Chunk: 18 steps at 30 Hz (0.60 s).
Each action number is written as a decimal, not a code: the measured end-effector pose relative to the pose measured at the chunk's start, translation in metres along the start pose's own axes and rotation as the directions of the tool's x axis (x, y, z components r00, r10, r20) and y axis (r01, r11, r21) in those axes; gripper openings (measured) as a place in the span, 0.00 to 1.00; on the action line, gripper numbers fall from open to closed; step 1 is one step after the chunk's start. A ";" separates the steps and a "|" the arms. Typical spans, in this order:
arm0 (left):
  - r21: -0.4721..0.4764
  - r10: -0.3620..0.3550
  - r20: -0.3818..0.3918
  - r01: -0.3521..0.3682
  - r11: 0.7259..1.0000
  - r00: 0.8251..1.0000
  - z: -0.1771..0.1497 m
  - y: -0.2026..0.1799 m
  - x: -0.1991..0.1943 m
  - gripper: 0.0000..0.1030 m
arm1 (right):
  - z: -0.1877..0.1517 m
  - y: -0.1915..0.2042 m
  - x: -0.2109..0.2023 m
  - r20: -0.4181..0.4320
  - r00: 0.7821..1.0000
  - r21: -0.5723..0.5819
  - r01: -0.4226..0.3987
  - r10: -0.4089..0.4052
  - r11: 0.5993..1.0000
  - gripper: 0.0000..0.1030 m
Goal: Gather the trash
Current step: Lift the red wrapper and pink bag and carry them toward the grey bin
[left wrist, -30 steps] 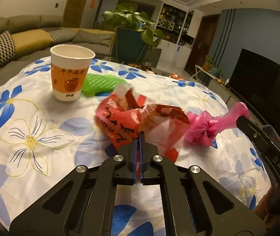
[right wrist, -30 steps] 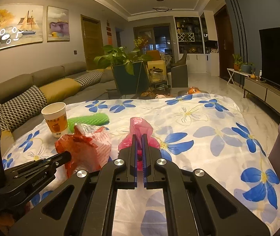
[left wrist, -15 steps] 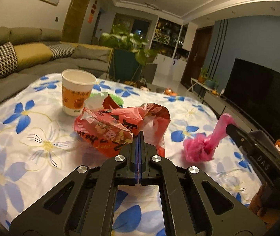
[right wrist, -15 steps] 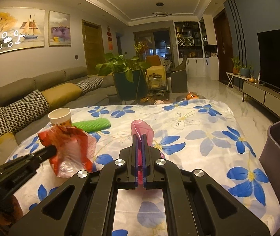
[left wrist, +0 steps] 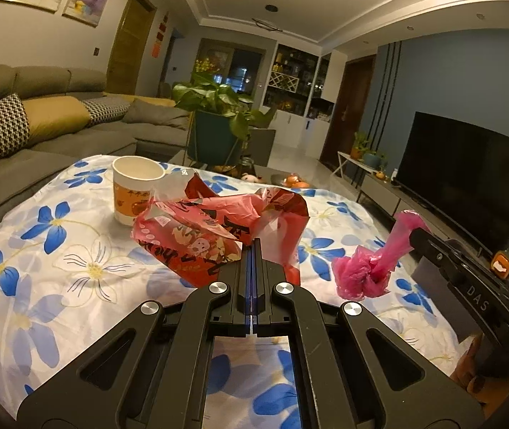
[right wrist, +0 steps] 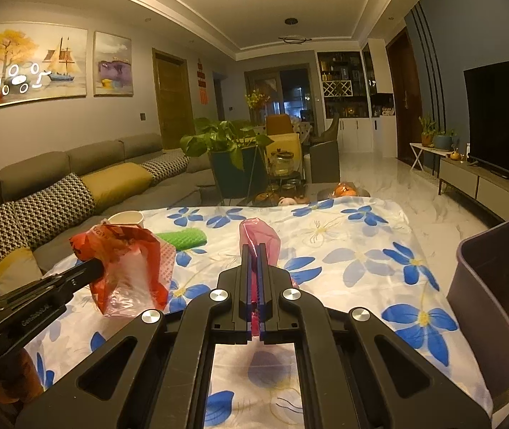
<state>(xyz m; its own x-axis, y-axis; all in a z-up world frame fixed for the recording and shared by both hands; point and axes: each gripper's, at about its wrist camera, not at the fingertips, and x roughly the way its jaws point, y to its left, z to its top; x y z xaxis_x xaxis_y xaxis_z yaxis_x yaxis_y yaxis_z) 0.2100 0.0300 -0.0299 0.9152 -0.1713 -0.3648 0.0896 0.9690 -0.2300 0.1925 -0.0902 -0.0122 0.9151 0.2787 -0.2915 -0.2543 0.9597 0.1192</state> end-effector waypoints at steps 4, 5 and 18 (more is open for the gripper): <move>0.020 -0.011 0.002 0.011 1.000 1.000 0.002 -0.010 -0.001 0.00 | 0.004 -0.006 -0.012 0.014 1.000 -0.002 0.014 -0.014 1.000 0.03; 0.026 -0.016 0.001 0.016 1.000 1.000 0.002 -0.015 -0.001 0.00 | 0.005 -0.007 -0.015 0.018 1.000 -0.003 0.018 -0.018 1.000 0.03; 0.084 -0.075 0.004 0.074 0.994 0.997 0.008 -0.061 0.004 0.00 | 0.012 -0.037 -0.045 0.051 0.996 0.010 0.067 -0.068 0.998 0.03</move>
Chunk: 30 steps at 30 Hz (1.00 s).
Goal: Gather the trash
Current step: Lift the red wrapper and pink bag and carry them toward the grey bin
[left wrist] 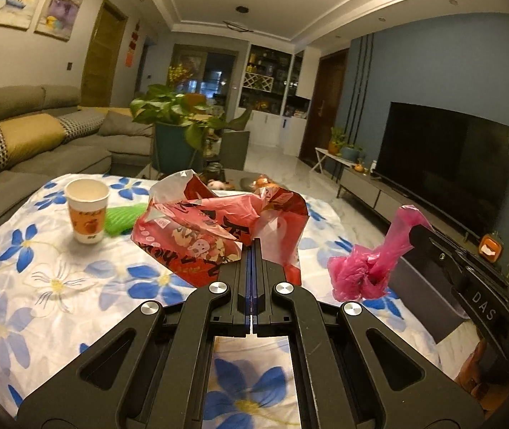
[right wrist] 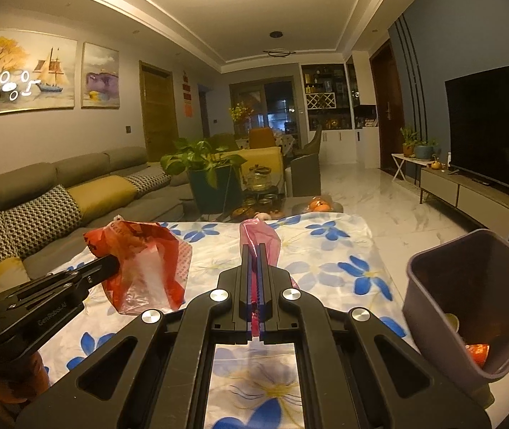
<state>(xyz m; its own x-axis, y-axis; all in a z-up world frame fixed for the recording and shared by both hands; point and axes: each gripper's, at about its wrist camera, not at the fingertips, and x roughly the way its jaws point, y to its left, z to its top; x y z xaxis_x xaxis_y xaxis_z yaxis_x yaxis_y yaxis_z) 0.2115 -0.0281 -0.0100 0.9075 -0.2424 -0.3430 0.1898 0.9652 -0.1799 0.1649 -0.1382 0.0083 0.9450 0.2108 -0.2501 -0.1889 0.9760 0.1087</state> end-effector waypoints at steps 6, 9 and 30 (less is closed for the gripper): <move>0.028 -0.034 0.005 0.034 0.999 0.999 0.002 -0.024 0.006 0.00 | 0.003 -0.020 -0.012 0.010 1.000 0.015 0.028 -0.028 1.000 0.03; 0.044 -0.054 0.005 0.054 0.998 0.999 0.005 -0.035 0.009 0.00 | 0.006 -0.029 -0.018 0.020 0.999 0.019 0.049 -0.050 0.999 0.03; 0.171 -0.280 -0.007 0.277 0.946 0.960 0.016 -0.165 0.047 0.00 | 0.032 -0.127 -0.058 0.089 0.958 0.097 0.265 -0.274 0.959 0.03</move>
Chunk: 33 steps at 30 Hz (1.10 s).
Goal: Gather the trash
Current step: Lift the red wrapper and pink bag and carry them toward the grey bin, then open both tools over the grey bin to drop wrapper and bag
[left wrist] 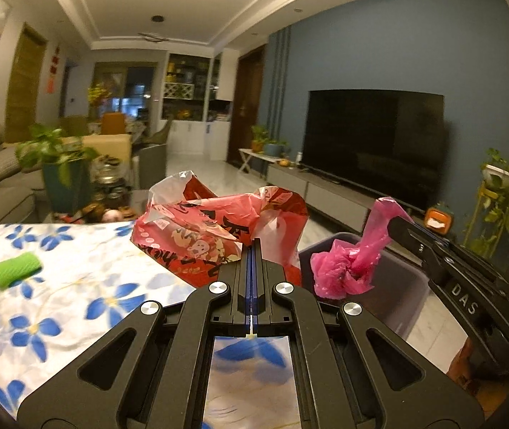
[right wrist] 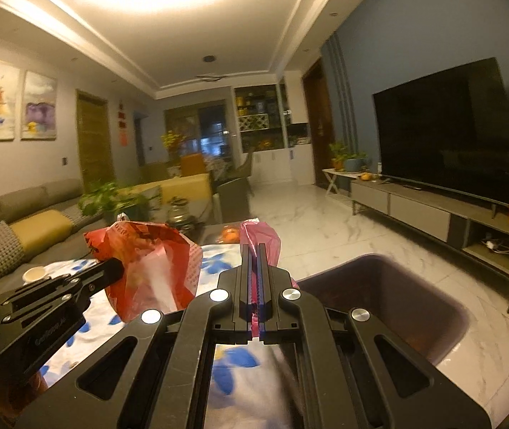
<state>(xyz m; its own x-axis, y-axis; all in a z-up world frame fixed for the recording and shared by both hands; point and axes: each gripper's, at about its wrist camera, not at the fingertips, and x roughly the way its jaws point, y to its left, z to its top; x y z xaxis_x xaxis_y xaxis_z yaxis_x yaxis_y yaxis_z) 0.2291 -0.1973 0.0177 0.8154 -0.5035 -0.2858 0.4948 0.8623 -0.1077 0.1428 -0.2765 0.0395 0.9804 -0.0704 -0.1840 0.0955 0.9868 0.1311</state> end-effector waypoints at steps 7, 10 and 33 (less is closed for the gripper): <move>0.037 -0.082 -0.015 0.083 0.996 0.996 0.002 -0.038 0.027 0.00 | 0.004 -0.041 0.005 -0.009 0.996 0.034 0.085 -0.085 0.996 0.03; 0.042 -0.109 -0.024 0.110 0.993 0.994 0.000 -0.050 0.038 0.00 | 0.002 -0.052 0.004 -0.013 0.994 0.039 0.113 -0.113 0.993 0.03; 0.048 -0.195 -0.100 0.201 0.978 0.976 -0.010 -0.082 0.097 0.00 | -0.008 -0.081 0.017 -0.034 0.985 0.074 0.174 -0.172 0.982 0.03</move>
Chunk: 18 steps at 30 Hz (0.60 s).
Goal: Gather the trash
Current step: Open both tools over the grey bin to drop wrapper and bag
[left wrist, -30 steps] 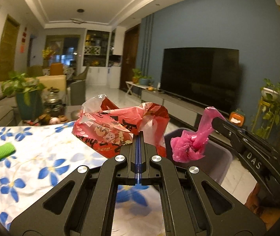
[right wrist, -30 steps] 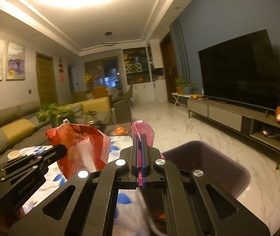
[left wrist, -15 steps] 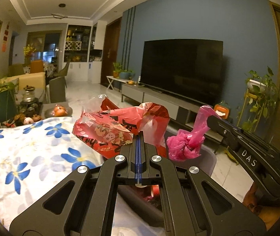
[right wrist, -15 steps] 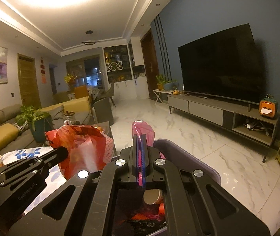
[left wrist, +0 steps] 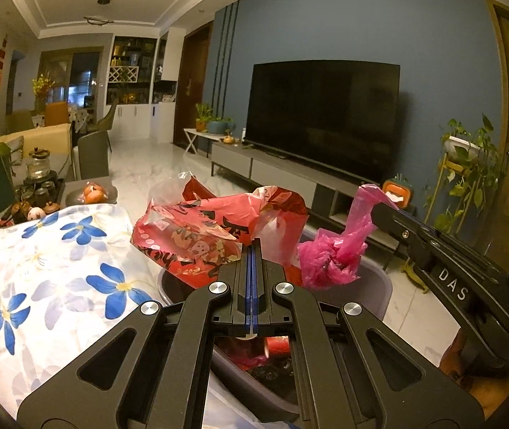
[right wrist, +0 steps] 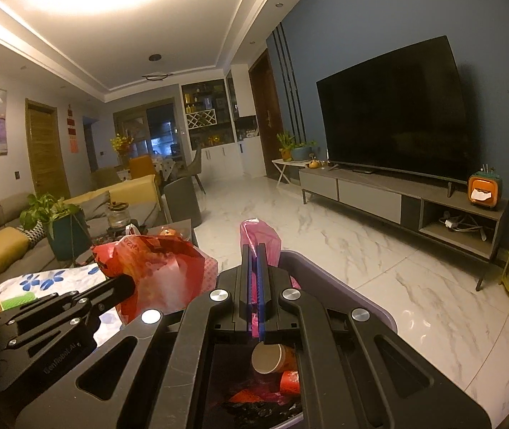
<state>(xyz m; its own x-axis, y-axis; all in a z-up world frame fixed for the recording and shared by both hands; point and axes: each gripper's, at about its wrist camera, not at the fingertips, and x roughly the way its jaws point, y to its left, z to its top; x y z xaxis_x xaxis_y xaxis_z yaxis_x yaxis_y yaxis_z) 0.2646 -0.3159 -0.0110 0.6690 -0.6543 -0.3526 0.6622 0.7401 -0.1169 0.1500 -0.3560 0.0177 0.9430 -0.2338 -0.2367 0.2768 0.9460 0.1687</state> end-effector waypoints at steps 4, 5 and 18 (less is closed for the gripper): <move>0.001 -0.002 -0.008 0.002 1.000 1.000 0.000 -0.002 0.007 0.00 | 0.000 -0.006 0.005 -0.006 1.000 0.004 -0.003 0.003 1.000 0.03; -0.004 -0.008 -0.013 0.008 1.000 1.000 -0.001 -0.002 0.009 0.00 | -0.001 -0.006 0.005 -0.007 1.000 0.006 -0.002 0.002 1.000 0.03; -0.010 -0.004 -0.028 0.003 1.000 1.000 -0.007 0.003 0.017 0.41 | -0.001 -0.015 0.002 0.004 1.000 0.051 0.011 -0.012 0.999 0.41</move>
<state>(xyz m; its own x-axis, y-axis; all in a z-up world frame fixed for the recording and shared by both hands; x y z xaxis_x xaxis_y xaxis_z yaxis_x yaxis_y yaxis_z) 0.2756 -0.3237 -0.0236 0.6571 -0.6524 -0.3776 0.6611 0.7395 -0.1272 0.1481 -0.3708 0.0140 0.9405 -0.2457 -0.2348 0.2967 0.9305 0.2148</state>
